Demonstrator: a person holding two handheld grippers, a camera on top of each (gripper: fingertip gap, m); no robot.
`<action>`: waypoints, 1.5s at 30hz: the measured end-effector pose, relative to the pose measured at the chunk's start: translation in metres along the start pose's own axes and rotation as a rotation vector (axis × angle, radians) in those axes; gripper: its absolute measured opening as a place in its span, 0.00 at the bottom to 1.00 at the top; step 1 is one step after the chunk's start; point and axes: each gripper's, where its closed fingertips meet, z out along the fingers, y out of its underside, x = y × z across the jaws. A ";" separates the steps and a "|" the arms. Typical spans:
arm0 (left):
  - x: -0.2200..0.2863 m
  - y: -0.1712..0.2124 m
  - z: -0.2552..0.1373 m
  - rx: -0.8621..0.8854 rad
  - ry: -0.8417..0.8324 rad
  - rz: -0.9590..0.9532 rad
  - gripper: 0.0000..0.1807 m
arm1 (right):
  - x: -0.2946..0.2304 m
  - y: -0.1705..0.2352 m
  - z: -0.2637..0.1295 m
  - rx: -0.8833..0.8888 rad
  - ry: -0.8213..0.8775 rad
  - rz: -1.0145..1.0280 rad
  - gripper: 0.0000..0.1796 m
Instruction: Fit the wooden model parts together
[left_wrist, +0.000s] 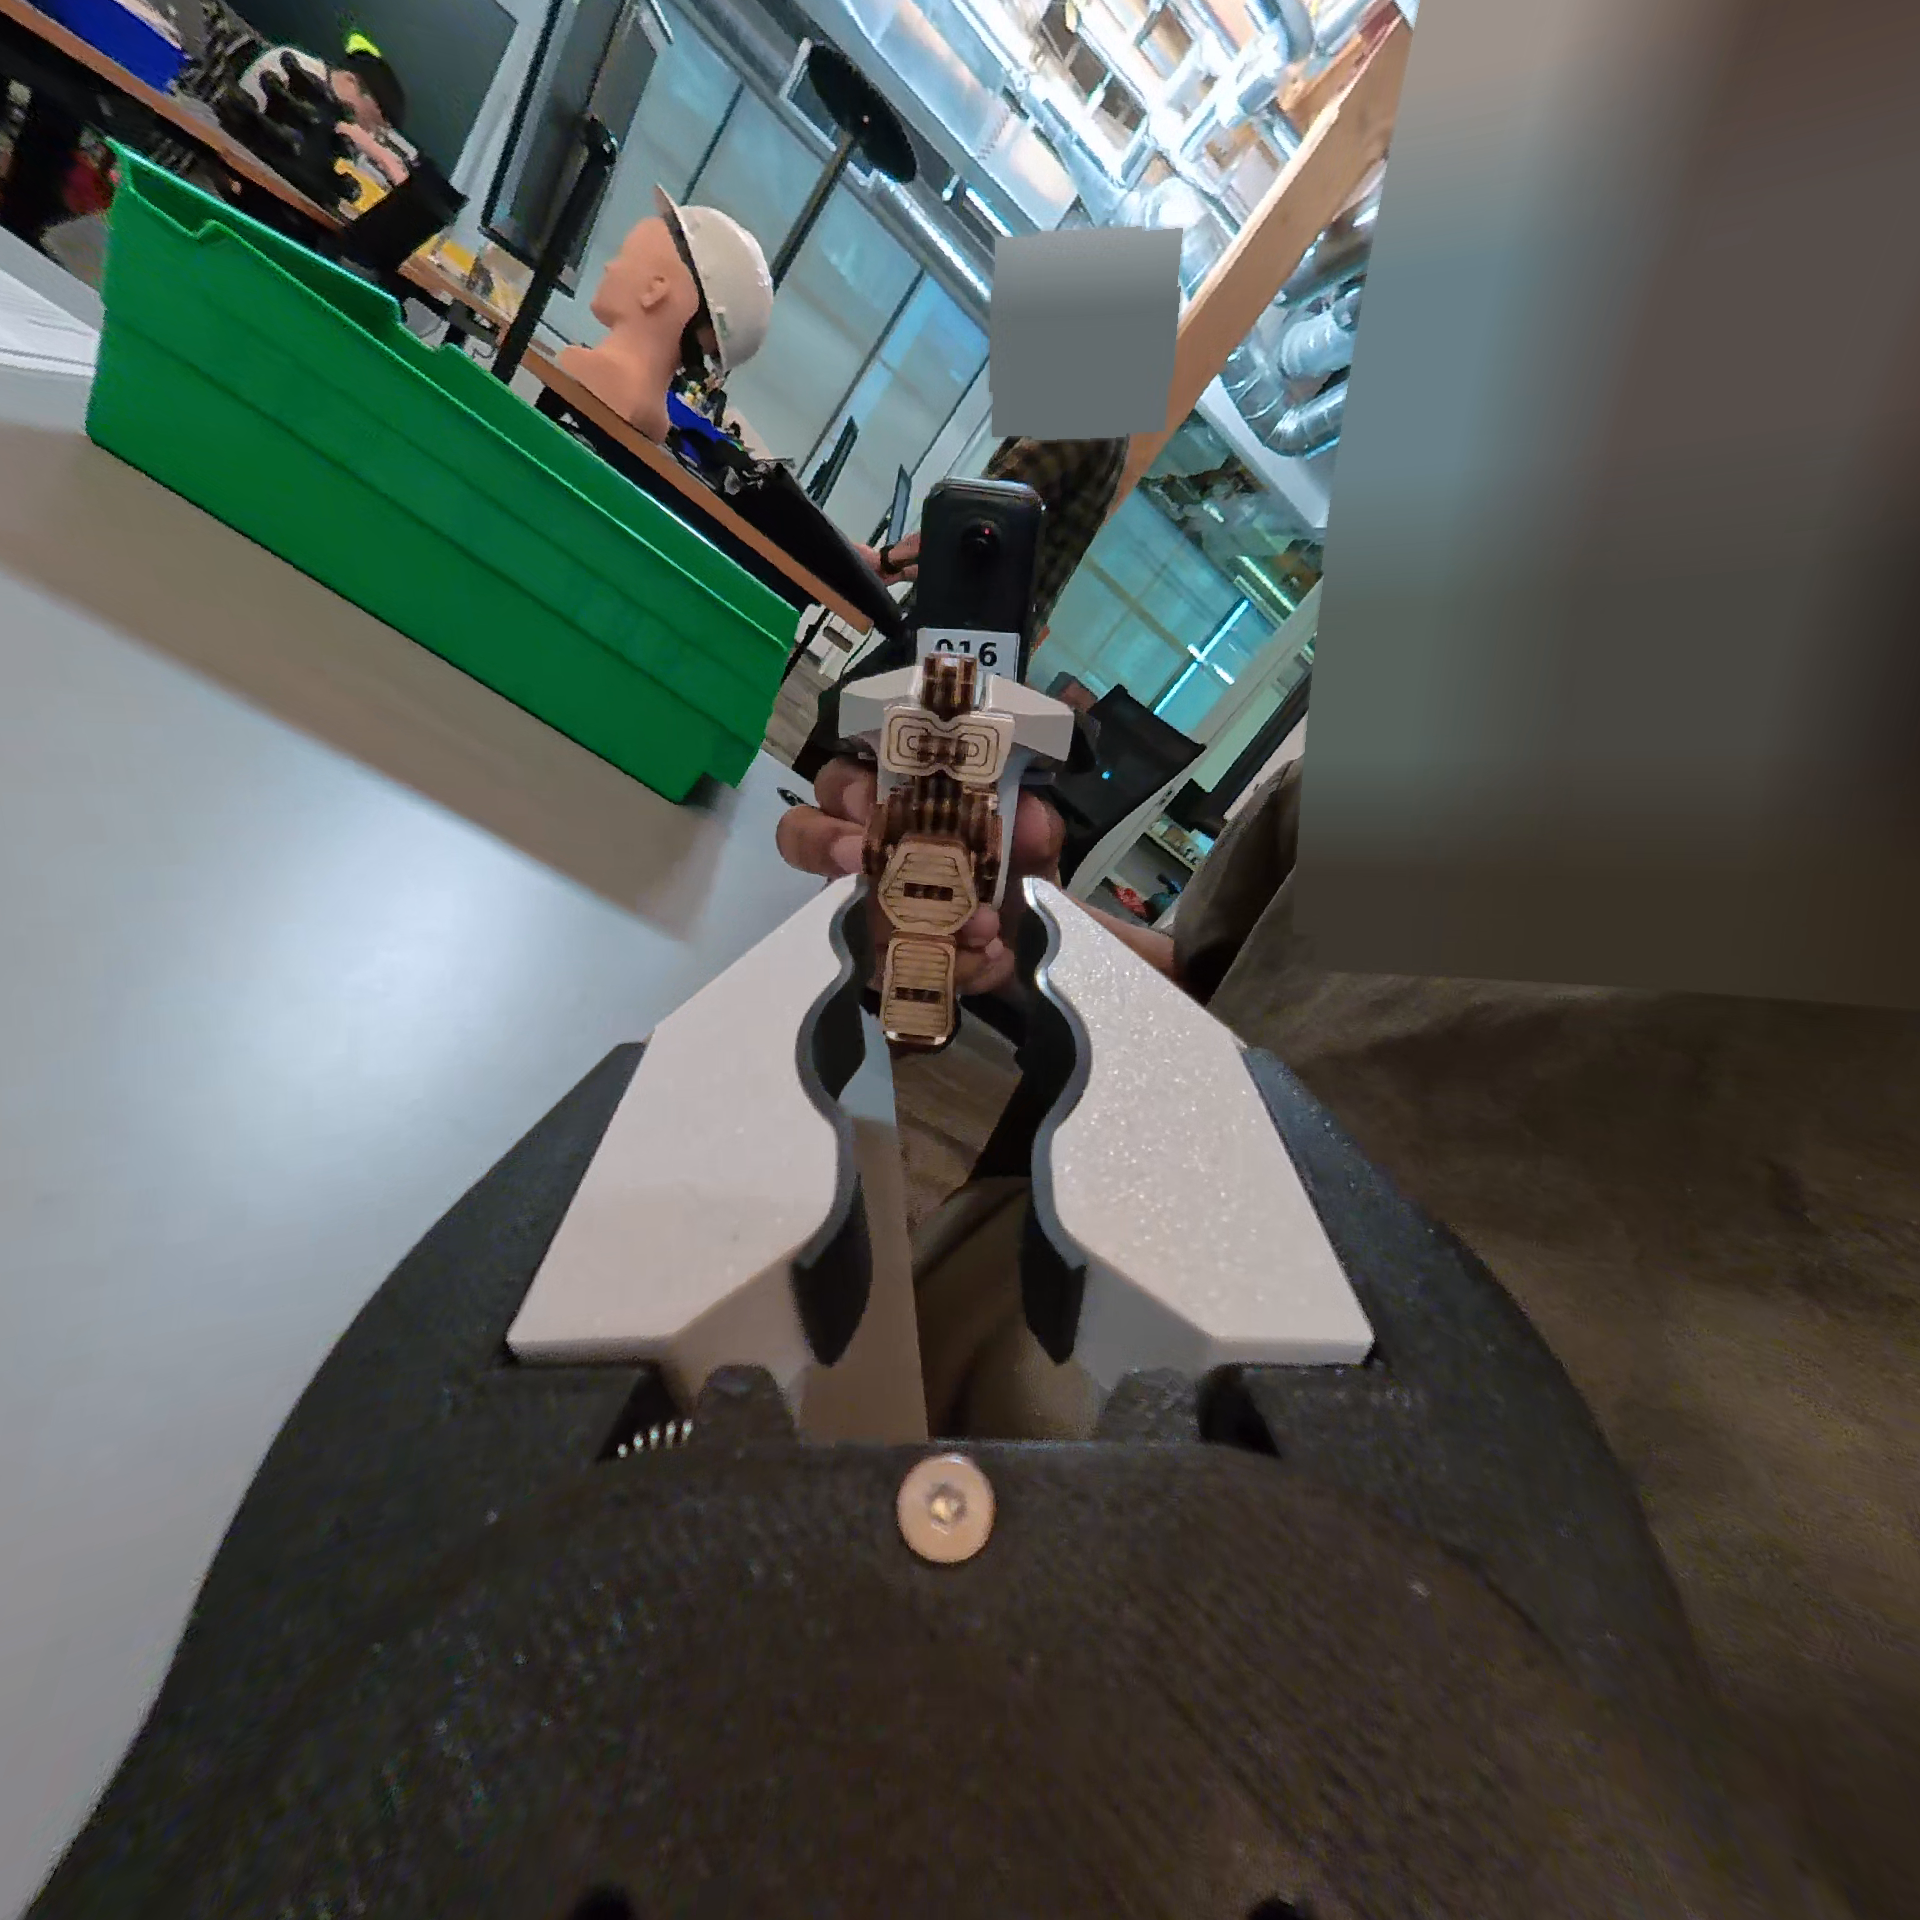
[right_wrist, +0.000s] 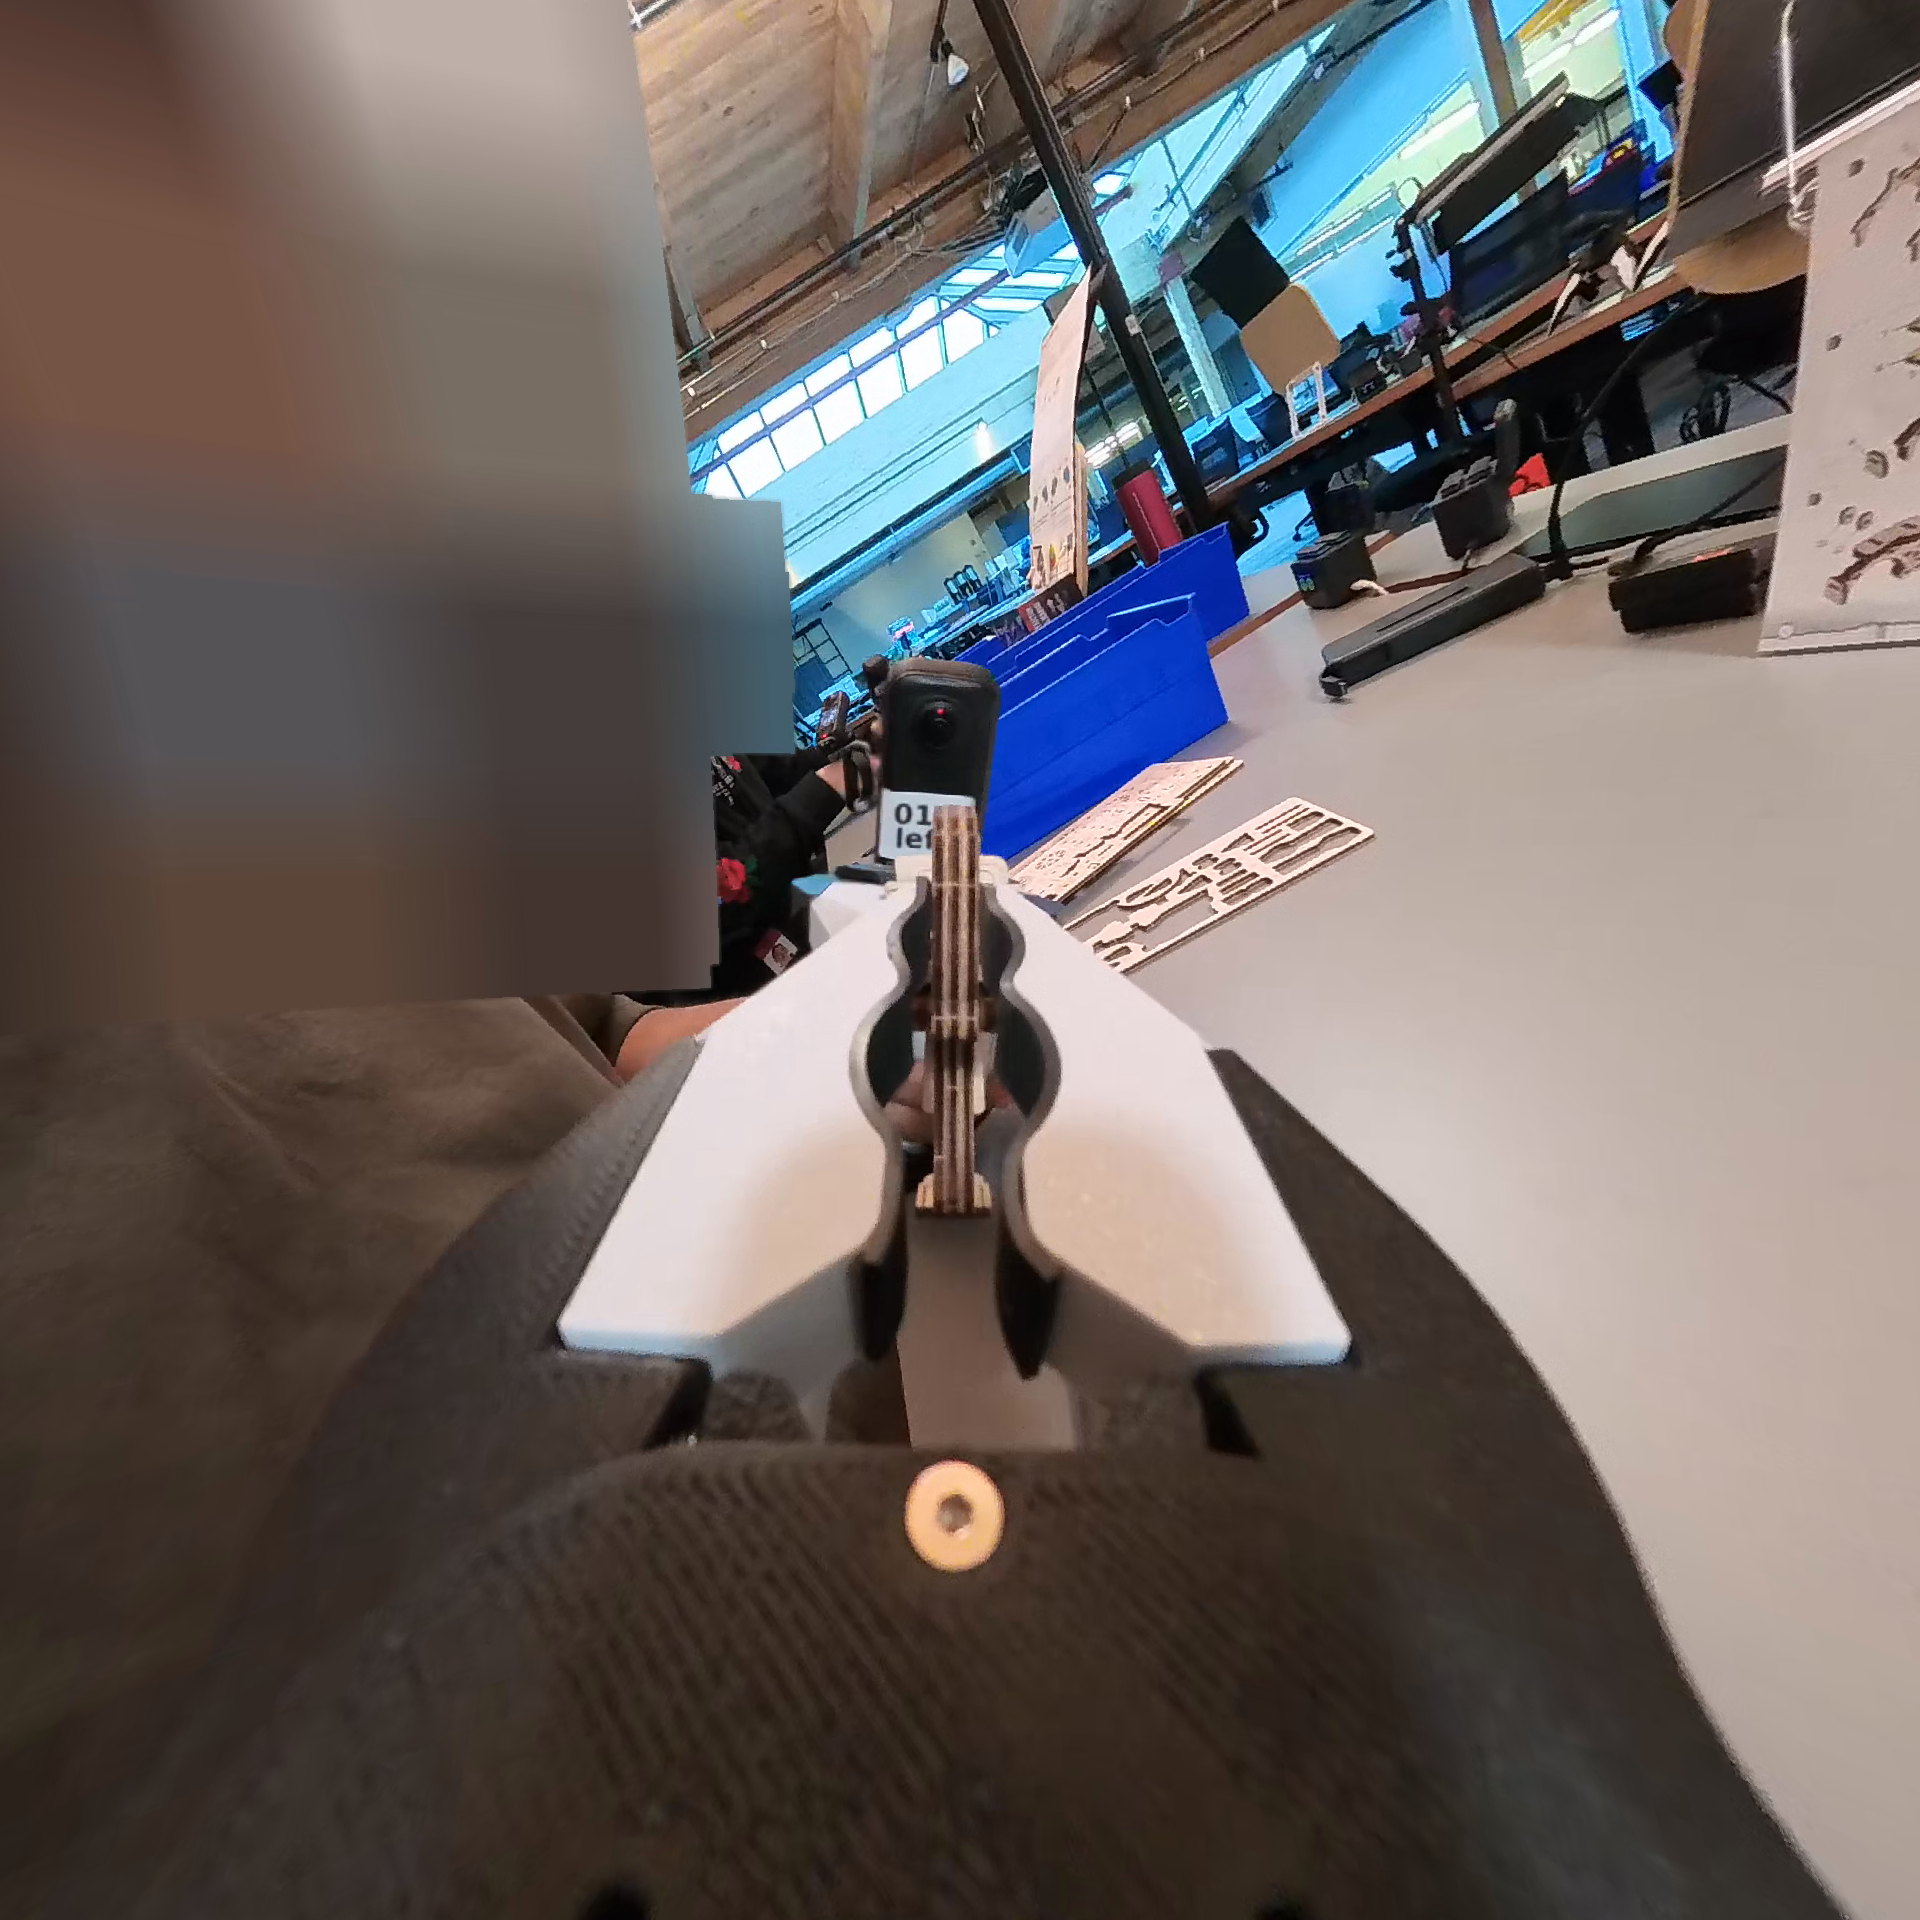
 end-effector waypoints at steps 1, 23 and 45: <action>0.000 -0.001 0.000 0.008 0.007 -0.013 0.12 | -0.001 0.000 0.000 0.000 -0.003 0.000 0.04; -0.005 -0.019 -0.010 0.032 -0.061 0.036 0.08 | 0.018 0.004 -0.002 -0.048 0.134 -0.154 0.26; -0.066 -0.032 -0.145 -0.350 -0.843 0.371 0.16 | 0.043 0.004 -0.010 -0.066 0.244 -0.180 0.25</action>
